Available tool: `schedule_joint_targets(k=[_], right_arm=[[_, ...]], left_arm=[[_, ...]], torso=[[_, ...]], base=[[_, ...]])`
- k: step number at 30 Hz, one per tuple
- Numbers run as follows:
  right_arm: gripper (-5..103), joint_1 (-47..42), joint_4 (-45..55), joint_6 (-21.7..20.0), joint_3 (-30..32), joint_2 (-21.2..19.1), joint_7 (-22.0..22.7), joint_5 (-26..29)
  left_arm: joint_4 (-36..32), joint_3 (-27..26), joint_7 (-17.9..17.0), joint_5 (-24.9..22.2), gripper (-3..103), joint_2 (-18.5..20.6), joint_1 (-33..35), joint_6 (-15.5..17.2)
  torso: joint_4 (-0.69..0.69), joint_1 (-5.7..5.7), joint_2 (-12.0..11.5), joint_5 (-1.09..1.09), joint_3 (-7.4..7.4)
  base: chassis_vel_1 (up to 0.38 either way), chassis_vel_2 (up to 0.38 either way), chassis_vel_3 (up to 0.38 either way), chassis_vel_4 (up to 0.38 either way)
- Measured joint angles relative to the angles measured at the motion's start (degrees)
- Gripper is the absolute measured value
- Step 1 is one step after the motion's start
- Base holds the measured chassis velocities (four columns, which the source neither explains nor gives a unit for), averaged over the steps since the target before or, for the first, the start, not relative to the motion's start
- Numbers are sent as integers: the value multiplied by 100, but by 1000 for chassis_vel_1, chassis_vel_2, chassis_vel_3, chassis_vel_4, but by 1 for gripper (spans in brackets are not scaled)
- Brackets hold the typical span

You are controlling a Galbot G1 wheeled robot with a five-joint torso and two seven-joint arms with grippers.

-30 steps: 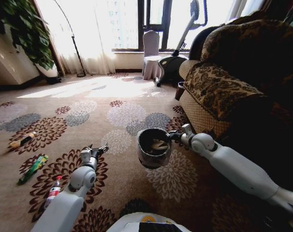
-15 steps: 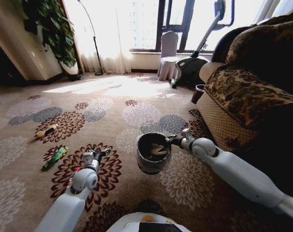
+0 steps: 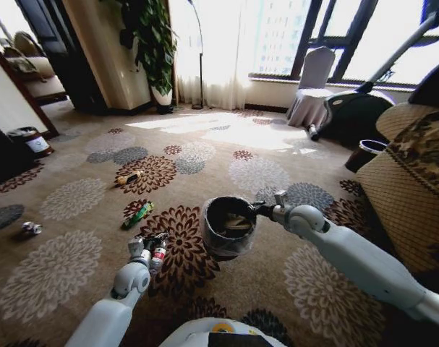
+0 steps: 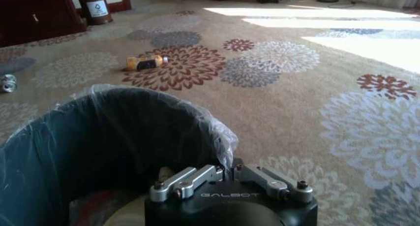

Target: Pick up the trash from the ground and place it into the trash bin.

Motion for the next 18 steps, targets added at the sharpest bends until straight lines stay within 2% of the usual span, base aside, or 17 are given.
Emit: schedule_joint_targets(k=[1,5,7,12,18], right_arm=[[2,3,-41,1,18,-6,2,-1],[2,-54,-81,56,102,-33,4,-42],[2,-162,-86,91,242,-48,4,-56],[2,-371,-88,151,454,-154,2,-73],[2,-552,-69,185,631,-239,2,-122]], left_arm=[[87,47,9,2,100,-32,-15,66],[471,127,33,9,100,-145,-145,164],[721,148,113,-58,100,-169,-231,294],[836,96,299,-56,100,-121,-229,507],[1053,15,657,-14,100,-46,-240,560]], torso=[[-5,0,0,2,0],[-11,0,0,-1,0],[-8,0,0,0,0],[-1,0,0,-1,0],[-4,0,0,-1,0]], base=[[0,0,0,0],[-49,-49,2,-3],[-31,-30,6,-7],[0,0,0,0],[0,0,0,0]])
